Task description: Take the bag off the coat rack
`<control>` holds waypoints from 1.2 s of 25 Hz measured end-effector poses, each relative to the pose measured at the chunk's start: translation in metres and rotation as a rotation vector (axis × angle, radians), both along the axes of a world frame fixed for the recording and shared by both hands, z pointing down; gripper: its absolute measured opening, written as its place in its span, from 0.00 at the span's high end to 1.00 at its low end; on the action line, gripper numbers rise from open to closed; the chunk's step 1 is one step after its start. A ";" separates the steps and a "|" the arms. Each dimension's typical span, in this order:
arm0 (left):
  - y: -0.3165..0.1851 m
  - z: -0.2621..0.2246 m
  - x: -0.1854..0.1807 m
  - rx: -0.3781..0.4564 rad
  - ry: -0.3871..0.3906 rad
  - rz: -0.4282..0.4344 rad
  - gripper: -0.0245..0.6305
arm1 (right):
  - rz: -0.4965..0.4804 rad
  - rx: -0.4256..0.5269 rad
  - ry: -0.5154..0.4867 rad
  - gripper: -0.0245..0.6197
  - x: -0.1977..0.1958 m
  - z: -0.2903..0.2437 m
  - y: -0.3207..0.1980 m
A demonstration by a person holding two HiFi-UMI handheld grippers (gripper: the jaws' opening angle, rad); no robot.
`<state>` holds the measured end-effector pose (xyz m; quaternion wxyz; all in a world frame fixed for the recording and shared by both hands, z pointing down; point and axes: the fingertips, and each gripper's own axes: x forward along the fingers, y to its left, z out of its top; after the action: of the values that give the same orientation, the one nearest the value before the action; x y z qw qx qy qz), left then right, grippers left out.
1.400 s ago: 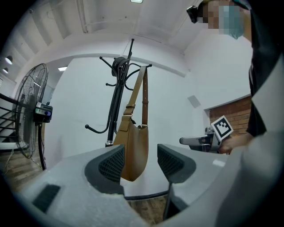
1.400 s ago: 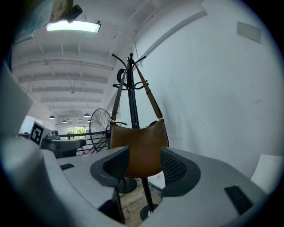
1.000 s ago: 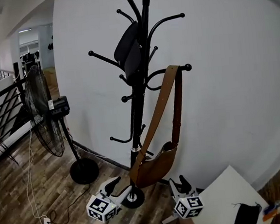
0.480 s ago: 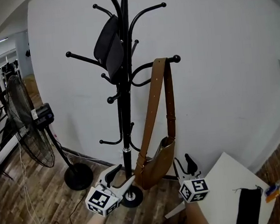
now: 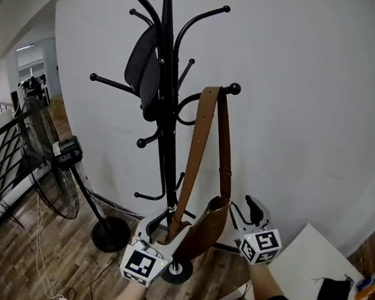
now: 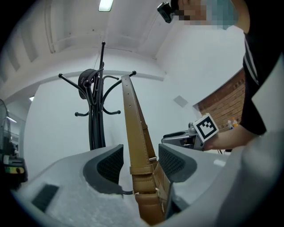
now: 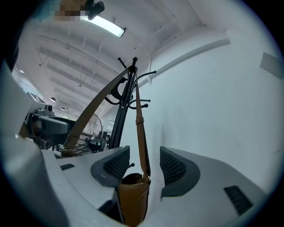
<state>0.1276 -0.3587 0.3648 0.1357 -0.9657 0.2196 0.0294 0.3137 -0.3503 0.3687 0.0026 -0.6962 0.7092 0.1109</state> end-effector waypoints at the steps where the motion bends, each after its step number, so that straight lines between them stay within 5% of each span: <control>1: -0.001 -0.002 0.003 0.006 -0.003 -0.015 0.59 | -0.021 0.001 0.005 0.66 0.000 -0.001 -0.006; 8: -0.009 -0.014 0.018 0.113 0.013 -0.102 0.59 | -0.153 0.019 0.042 0.66 -0.009 -0.014 -0.046; 16: -0.010 -0.007 0.030 0.073 -0.028 -0.191 0.63 | -0.256 0.077 0.055 0.74 -0.019 -0.028 -0.063; 19: -0.010 -0.006 0.036 0.070 -0.034 -0.194 0.71 | -0.268 0.089 0.067 0.90 -0.016 -0.032 -0.060; 30: -0.016 -0.009 0.034 0.058 -0.028 -0.185 0.95 | -0.292 0.072 0.058 0.92 -0.010 -0.035 -0.043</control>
<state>0.1616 -0.3745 0.3556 0.1689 -0.9372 0.3049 0.0096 0.3038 -0.3937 0.3337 0.0233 -0.5816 0.7983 0.1547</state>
